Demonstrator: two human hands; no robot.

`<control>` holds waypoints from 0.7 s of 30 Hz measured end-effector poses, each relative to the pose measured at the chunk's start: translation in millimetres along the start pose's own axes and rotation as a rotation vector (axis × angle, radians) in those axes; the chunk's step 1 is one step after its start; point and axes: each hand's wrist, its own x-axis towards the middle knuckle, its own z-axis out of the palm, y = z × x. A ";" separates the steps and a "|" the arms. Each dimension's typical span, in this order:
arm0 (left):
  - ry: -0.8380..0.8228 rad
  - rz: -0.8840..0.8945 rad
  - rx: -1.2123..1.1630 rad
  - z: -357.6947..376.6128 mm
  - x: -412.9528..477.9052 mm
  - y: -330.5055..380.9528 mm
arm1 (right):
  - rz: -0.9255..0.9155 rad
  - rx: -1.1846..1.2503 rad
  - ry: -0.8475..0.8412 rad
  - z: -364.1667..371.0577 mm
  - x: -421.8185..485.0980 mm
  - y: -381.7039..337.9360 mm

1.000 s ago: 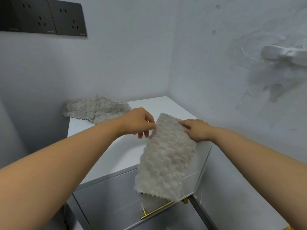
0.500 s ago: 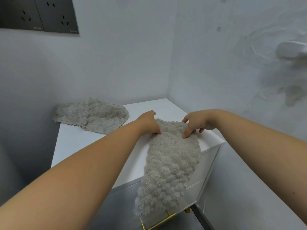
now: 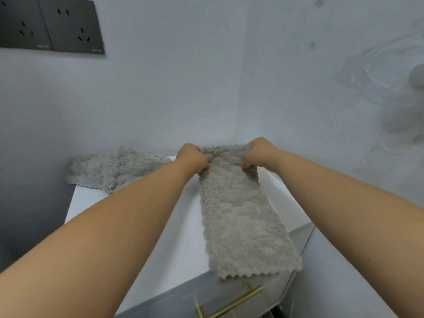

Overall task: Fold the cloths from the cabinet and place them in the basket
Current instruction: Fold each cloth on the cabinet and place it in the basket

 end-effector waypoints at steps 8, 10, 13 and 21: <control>0.002 0.196 -0.125 1.2 -5.7 -10.3 | -0.185 -0.035 0.109 -0.8 -6.9 15.0; -0.014 0.261 -0.098 -3.0 -14.7 -12.0 | -0.227 -0.045 0.127 -3.7 -14.9 21.4; -0.080 0.355 0.003 -6.7 -34.1 -18.2 | -0.291 -0.090 0.133 -4.7 -30.6 30.9; -0.024 0.714 0.632 -6.3 -62.3 -36.4 | -0.517 -0.539 0.116 9.2 -58.7 51.3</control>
